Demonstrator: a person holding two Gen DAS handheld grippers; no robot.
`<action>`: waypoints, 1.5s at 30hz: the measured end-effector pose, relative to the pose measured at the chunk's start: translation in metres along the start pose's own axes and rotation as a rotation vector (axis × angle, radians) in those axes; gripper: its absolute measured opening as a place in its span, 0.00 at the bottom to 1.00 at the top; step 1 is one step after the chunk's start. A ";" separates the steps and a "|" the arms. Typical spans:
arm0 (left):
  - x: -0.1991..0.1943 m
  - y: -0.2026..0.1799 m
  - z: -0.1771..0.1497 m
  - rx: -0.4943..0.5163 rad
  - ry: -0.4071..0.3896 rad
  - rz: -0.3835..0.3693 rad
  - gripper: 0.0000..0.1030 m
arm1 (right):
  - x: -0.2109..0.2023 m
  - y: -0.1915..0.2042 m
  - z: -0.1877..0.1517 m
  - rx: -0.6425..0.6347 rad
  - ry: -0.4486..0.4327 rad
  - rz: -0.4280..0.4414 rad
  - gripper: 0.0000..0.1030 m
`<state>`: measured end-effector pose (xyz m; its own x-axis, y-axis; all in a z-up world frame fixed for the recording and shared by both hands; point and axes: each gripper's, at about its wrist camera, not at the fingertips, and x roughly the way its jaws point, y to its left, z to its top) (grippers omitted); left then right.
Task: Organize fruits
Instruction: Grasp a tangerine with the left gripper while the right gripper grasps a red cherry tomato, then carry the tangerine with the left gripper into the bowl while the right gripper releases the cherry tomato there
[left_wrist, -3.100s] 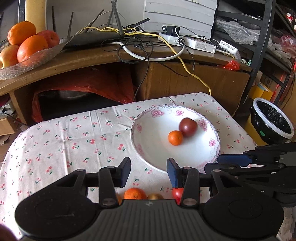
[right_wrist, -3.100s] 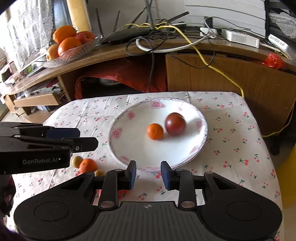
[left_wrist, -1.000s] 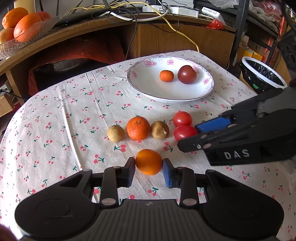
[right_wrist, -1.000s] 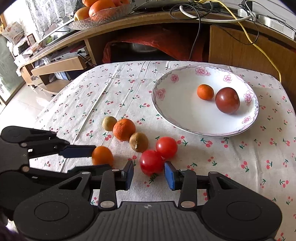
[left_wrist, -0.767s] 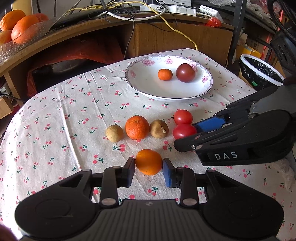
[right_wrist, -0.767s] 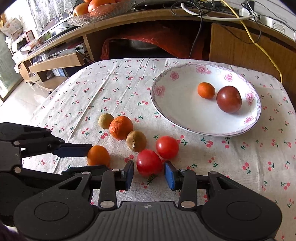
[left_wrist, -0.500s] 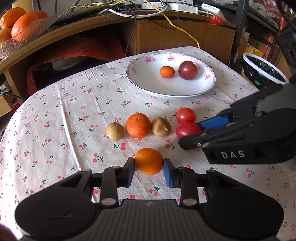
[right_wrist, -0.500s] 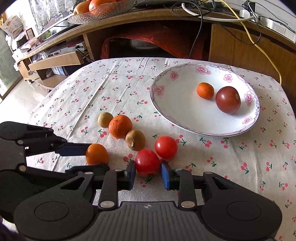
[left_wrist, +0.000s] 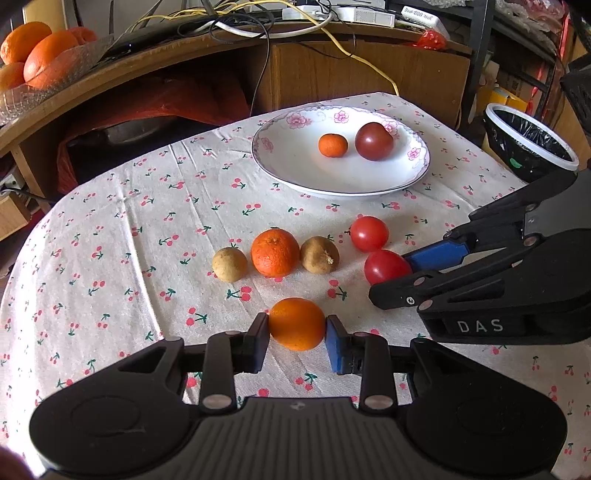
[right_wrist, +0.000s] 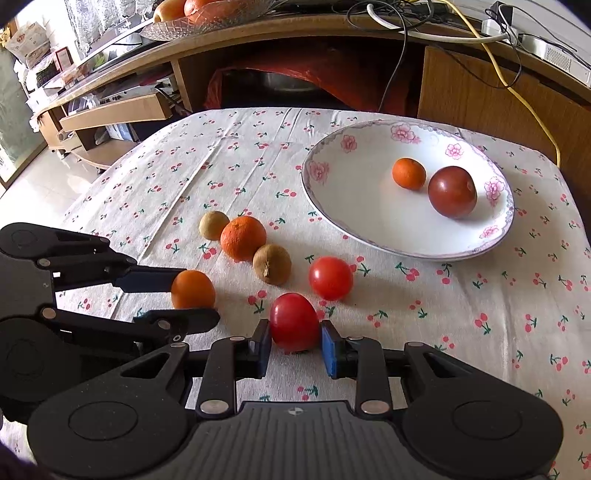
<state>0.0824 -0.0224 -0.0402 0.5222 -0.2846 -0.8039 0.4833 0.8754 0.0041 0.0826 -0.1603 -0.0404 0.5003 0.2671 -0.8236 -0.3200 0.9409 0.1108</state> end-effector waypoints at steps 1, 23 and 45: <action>-0.002 -0.002 0.000 0.002 0.001 0.006 0.39 | -0.001 0.000 -0.001 0.000 0.002 0.000 0.23; -0.029 -0.037 -0.013 0.019 0.052 0.078 0.39 | -0.028 0.020 -0.013 -0.031 0.015 0.034 0.23; -0.030 -0.033 0.042 -0.016 -0.072 0.047 0.39 | -0.059 -0.017 0.016 0.076 -0.134 -0.026 0.23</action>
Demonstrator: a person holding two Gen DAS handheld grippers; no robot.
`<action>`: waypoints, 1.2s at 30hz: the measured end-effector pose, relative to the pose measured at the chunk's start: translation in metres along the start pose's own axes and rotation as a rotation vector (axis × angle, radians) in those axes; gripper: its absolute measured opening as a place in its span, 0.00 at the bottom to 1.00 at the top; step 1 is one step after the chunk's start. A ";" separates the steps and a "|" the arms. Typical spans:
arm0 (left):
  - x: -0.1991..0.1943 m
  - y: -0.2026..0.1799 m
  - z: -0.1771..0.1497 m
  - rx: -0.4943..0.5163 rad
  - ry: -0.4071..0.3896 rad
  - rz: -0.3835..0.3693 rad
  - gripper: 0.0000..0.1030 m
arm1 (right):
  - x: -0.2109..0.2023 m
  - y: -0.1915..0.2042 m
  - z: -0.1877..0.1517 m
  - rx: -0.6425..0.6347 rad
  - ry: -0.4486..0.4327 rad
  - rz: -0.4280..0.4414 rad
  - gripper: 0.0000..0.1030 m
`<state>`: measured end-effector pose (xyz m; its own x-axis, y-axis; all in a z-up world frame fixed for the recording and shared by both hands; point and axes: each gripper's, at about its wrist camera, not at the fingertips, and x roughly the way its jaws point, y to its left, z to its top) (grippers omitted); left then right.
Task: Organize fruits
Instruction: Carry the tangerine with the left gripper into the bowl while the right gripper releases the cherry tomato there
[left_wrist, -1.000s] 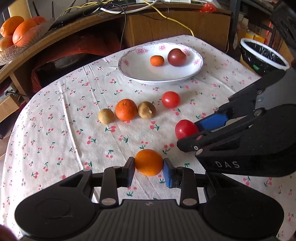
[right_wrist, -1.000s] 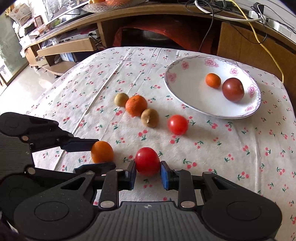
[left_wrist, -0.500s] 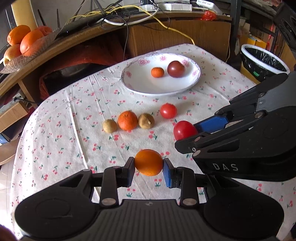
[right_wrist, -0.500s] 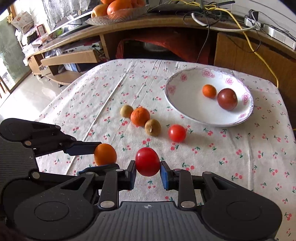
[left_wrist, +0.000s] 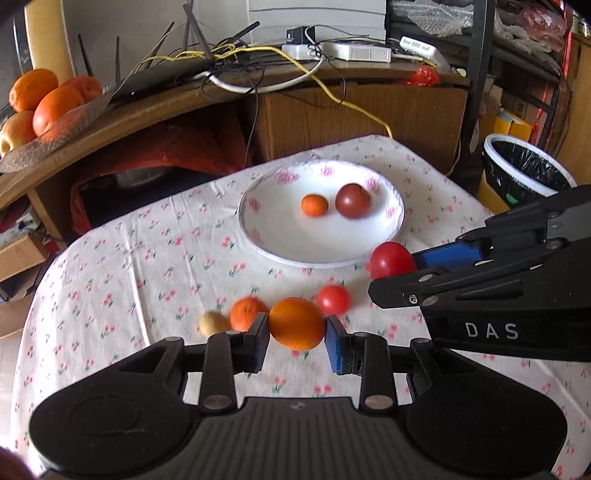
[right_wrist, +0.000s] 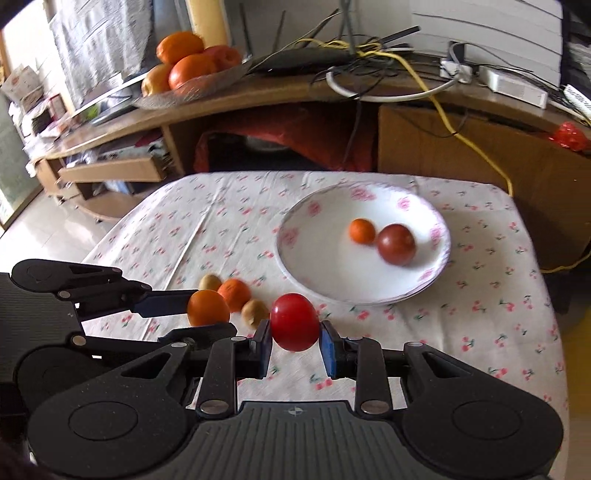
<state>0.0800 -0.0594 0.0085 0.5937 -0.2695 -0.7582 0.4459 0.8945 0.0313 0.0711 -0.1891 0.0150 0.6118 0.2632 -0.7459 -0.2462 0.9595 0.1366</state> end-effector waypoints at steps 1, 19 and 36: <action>0.002 0.000 0.003 -0.002 -0.002 -0.001 0.39 | 0.000 -0.004 0.001 0.005 -0.005 -0.004 0.23; 0.057 0.001 0.042 0.009 0.004 -0.009 0.39 | 0.036 -0.049 0.022 0.096 -0.006 -0.079 0.23; 0.081 0.009 0.049 -0.033 0.022 -0.011 0.39 | 0.051 -0.052 0.023 0.054 0.003 -0.097 0.26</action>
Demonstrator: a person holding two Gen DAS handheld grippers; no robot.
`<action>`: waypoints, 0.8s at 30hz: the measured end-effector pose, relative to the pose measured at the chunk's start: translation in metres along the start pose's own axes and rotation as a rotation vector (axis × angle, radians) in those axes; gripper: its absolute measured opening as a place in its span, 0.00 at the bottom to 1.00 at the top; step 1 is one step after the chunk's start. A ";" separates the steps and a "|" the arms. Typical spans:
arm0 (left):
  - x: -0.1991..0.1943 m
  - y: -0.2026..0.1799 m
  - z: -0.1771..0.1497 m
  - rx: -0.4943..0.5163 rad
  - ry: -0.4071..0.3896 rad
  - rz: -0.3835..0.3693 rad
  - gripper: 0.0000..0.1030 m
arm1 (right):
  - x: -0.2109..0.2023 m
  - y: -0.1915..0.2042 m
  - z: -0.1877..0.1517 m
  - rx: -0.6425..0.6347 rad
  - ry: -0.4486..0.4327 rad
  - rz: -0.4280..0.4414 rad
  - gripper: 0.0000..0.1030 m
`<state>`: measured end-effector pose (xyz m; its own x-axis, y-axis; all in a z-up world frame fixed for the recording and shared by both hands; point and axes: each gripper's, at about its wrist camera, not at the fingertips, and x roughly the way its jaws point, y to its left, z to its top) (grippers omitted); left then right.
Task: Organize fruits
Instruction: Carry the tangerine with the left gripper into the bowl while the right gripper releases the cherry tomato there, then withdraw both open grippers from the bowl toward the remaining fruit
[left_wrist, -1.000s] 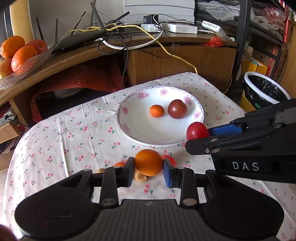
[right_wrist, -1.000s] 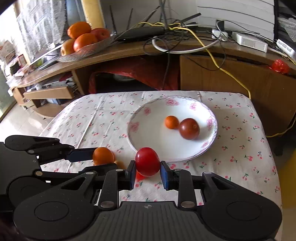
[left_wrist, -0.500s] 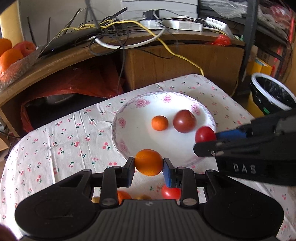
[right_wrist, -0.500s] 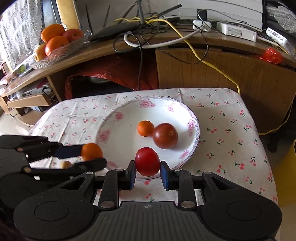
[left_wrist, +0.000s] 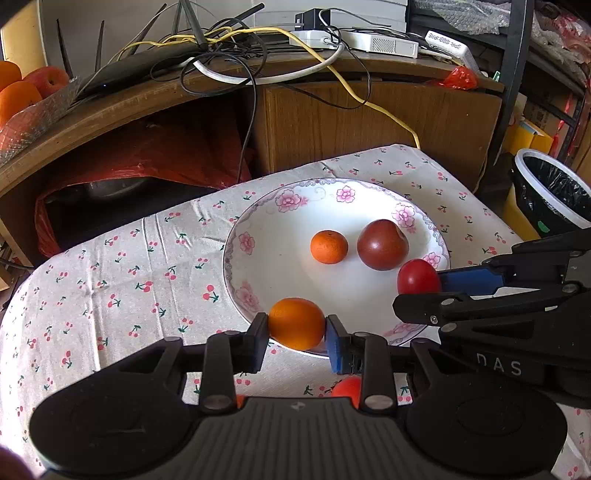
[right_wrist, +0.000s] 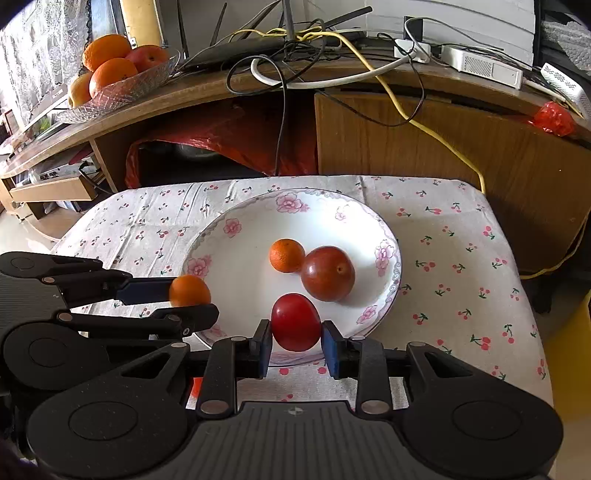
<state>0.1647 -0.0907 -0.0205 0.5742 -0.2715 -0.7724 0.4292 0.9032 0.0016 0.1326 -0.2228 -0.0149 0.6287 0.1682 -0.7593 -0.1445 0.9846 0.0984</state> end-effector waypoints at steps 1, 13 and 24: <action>0.000 0.000 0.000 -0.002 0.000 -0.001 0.39 | 0.000 -0.001 0.000 0.002 0.000 0.002 0.26; -0.010 0.002 0.005 -0.012 -0.021 -0.010 0.40 | -0.007 -0.004 0.000 0.011 -0.023 -0.001 0.26; -0.035 0.017 0.000 -0.021 -0.051 0.000 0.41 | -0.019 0.002 -0.003 -0.008 -0.033 0.027 0.26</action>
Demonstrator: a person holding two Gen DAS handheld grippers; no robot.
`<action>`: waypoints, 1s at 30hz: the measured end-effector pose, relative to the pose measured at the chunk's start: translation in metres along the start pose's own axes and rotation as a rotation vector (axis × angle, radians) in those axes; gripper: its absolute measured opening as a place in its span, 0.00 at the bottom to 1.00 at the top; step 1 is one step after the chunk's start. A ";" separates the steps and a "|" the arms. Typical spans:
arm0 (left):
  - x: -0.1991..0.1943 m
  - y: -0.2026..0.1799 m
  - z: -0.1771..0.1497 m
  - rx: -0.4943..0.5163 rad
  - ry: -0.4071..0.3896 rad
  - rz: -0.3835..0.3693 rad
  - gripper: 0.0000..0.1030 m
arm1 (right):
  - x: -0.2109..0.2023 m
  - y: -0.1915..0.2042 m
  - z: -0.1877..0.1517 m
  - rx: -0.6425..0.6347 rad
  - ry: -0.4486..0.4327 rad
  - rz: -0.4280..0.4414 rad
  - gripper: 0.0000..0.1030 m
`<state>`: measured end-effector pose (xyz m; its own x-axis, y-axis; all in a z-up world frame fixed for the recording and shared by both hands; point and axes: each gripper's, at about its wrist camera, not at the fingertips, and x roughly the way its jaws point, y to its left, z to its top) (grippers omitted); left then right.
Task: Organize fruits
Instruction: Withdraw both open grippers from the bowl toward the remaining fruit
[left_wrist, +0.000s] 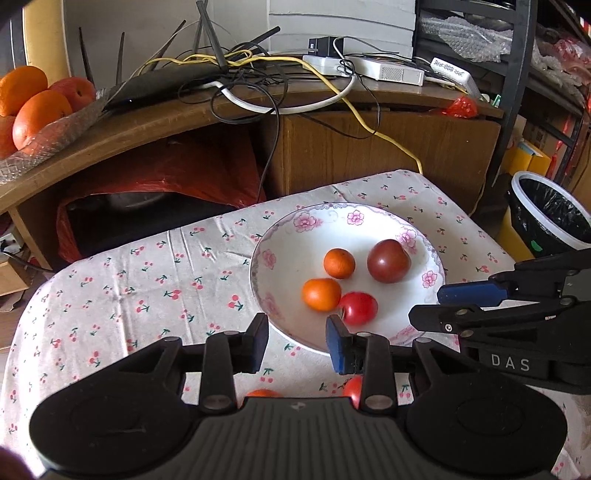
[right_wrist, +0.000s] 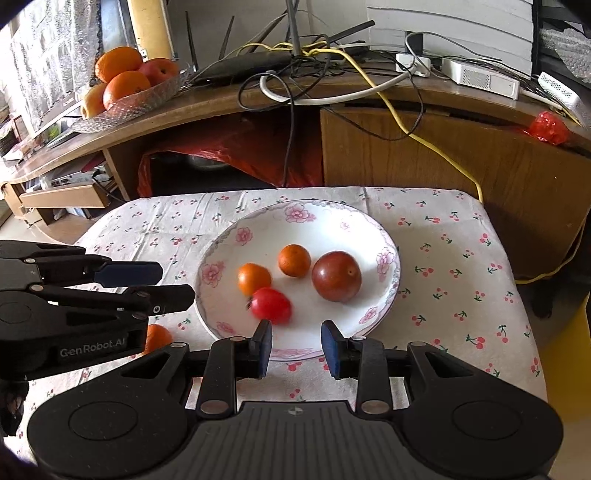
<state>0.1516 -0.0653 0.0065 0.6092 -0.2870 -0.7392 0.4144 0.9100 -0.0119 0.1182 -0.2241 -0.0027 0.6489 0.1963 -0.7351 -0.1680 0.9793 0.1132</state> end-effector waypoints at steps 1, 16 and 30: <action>-0.002 0.000 -0.001 0.005 -0.001 -0.002 0.41 | -0.001 0.001 -0.001 -0.004 0.001 0.005 0.26; -0.027 0.008 -0.038 0.072 0.051 -0.042 0.42 | -0.001 0.029 -0.018 -0.068 0.072 0.097 0.27; -0.032 0.020 -0.062 0.093 0.091 -0.052 0.42 | 0.017 0.043 -0.027 -0.124 0.125 0.104 0.27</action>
<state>0.0985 -0.0193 -0.0122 0.5231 -0.3006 -0.7975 0.5068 0.8620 0.0075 0.1021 -0.1802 -0.0278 0.5279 0.2805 -0.8016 -0.3243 0.9389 0.1149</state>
